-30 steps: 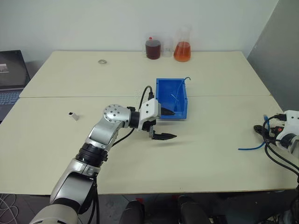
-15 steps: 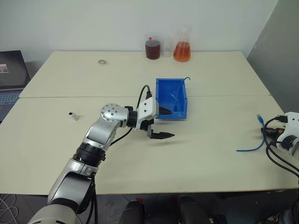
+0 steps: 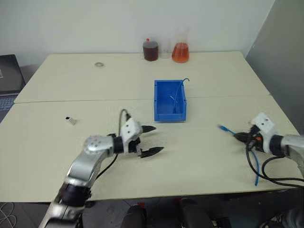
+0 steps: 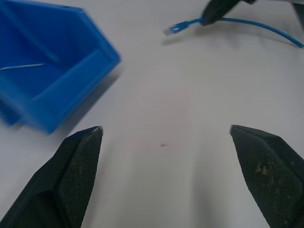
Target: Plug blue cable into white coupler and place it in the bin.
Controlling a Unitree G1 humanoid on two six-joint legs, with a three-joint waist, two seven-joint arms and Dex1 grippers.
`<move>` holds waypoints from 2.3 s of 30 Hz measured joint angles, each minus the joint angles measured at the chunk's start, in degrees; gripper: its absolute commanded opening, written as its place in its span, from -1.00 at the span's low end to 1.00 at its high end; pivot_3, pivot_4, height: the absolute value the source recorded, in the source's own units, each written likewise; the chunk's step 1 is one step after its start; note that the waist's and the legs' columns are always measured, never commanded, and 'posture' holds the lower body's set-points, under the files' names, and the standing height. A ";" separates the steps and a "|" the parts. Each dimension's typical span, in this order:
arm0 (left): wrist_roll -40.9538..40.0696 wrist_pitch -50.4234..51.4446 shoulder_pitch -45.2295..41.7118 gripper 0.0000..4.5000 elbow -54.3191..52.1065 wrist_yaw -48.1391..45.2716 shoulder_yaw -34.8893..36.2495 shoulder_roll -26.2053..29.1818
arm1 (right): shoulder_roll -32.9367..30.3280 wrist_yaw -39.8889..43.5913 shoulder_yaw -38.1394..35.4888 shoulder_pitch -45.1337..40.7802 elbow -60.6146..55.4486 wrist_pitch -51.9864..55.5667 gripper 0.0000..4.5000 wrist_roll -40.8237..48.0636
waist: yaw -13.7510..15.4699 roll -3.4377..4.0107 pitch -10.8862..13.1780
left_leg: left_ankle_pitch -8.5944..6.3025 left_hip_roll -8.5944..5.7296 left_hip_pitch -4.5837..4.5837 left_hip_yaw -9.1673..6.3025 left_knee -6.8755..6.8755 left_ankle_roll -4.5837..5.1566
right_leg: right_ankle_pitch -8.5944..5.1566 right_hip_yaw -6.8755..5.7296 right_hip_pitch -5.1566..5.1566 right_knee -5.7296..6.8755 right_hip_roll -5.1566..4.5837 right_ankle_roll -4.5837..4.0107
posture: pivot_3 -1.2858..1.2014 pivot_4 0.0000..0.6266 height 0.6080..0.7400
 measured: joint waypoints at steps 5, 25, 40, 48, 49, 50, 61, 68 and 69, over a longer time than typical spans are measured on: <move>-0.01 5.25 21.74 1.00 -16.79 13.16 9.41 -4.05 | 13.34 1.77 12.03 -15.44 2.91 1.01 -0.99 -1.90 | -0.40 -0.14 0.02 | 0.01 0.01 0.01 -0.08 0.00 -0.02 | 0.06 0.03 -0.03 0.00 -0.06 -0.02 | 0.03 -0.52 1.00; 10.51 -4.18 51.78 1.00 -31.75 37.73 5.49 -23.23 | 41.84 5.34 28.66 -29.98 37.67 -21.95 -0.45 -16.26 | 1.08 -0.22 0.01 | 0.00 0.01 0.02 0.03 -0.06 -0.02 | 0.09 -0.04 -0.07 -0.02 0.02 -0.23 | 0.03 -0.52 1.00; 3.74 0.01 42.37 1.00 -27.34 35.86 14.79 -16.64 | 31.15 8.23 18.82 -19.98 10.91 -5.07 0.97 -8.98 | 1.56 -0.06 0.05 | -0.01 -0.04 -0.12 -0.15 -0.13 -0.01 | 0.07 -0.24 -0.11 -0.04 -0.06 -0.27 | 0.03 -0.52 1.00; -4.77 2.53 30.29 1.00 -8.99 24.45 32.85 4.76 | 21.81 9.91 7.60 -16.11 -11.84 12.93 0.97 6.78 | 1.23 -0.02 0.06 | -0.01 0.04 0.00 -0.19 -0.14 0.00 | 0.00 -0.34 -0.07 -0.01 0.07 -0.39 | 0.03 -0.52 1.00; -4.58 2.18 27.60 1.00 -3.86 23.29 33.60 7.08 | 21.89 8.90 6.88 -16.59 -12.85 14.67 0.97 8.58 | 1.13 -0.02 0.06 | -0.01 0.03 0.00 -0.19 -0.12 -0.01 | 0.00 -0.34 -0.06 0.01 0.07 -0.38 | 0.03 -0.52 1.00; -4.44 2.18 26.32 1.00 -1.72 22.99 33.84 8.04 | 22.18 8.44 6.88 -17.28 -13.13 15.31 0.97 9.10 | 1.09 -0.03 0.07 | -0.01 0.03 -0.03 -0.20 -0.10 -0.01 | 0.01 -0.36 -0.09 0.01 0.07 -0.37 | 0.03 -0.52 1.00; -4.38 0.50 13.61 1.00 3.30 6.49 14.44 12.04 | 22.14 2.07 6.62 -18.25 -14.29 16.01 0.97 10.84 | 1.90 -0.14 0.01 | 0.00 -0.03 -0.16 -0.19 -0.13 -0.03 | 0.06 -0.40 -0.13 -0.05 -0.08 -0.31 | 0.03 -0.52 1.00; 1.27 -8.78 -6.98 1.00 22.45 -10.55 1.48 15.00 | 20.95 1.13 6.30 -17.99 -16.79 18.84 0.97 13.75 | 2.10 -0.10 0.04 | 0.00 -0.03 -0.16 -0.19 -0.10 -0.01 | 0.06 -0.43 -0.12 -0.02 0.03 -0.31 | 0.03 -0.52 1.00; 2.41 -10.88 -9.35 1.00 25.92 -13.05 -0.02 15.02 | 20.52 1.13 6.26 -18.00 -17.88 19.50 0.97 14.68 | 2.05 -0.10 0.04 | 0.00 -0.04 -0.17 -0.16 -0.10 -0.01 | 0.06 -0.39 -0.12 -0.04 0.03 -0.31 | 0.03 -0.52 1.00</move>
